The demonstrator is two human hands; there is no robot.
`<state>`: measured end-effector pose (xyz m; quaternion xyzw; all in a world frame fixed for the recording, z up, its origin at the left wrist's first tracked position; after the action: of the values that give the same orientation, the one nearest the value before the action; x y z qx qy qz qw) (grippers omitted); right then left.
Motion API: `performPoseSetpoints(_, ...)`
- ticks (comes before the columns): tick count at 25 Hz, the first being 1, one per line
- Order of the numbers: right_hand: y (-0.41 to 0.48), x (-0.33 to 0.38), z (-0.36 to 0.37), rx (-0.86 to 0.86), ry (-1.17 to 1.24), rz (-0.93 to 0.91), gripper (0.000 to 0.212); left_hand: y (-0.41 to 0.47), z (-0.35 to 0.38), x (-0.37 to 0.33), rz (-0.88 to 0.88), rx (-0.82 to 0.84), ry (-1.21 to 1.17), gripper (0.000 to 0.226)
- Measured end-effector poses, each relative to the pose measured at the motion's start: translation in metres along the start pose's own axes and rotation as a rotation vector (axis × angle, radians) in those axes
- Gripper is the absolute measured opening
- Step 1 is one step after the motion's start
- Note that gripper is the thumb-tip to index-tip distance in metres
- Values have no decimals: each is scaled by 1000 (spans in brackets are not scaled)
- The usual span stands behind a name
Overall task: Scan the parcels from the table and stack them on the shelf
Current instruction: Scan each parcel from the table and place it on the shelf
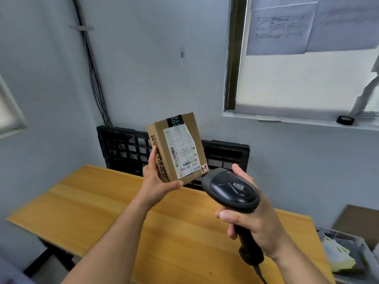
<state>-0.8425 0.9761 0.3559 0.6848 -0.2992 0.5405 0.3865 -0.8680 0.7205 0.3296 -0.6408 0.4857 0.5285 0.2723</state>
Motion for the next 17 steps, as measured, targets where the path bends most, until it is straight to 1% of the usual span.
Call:
performPoseSetpoints(6, -6, 0, -15, -3, -11, -25, 103, -3, 12, -3, 18, 5, 20, 130)
performPoseSetpoints(14, -25, -6, -28, 20, -14, 0, 104, -23, 20, -10, 15, -20, 20, 129)
performPoseSetpoints(17, -31, -3, -28, 41, -32, -13, 107, -39, 18, -16, 17, -57, 19, 127)
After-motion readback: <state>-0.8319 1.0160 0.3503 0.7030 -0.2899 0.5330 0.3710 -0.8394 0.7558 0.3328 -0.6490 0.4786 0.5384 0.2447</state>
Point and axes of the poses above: each hand's wrist, its own y-axis towards the middle knuckle, its own z-axis out of the palm, x = y × z, the point moved 7 cm from there along y, towards the middle knuckle, and after that the axes turned 5 degrees about -y, right-handed, at the moved point
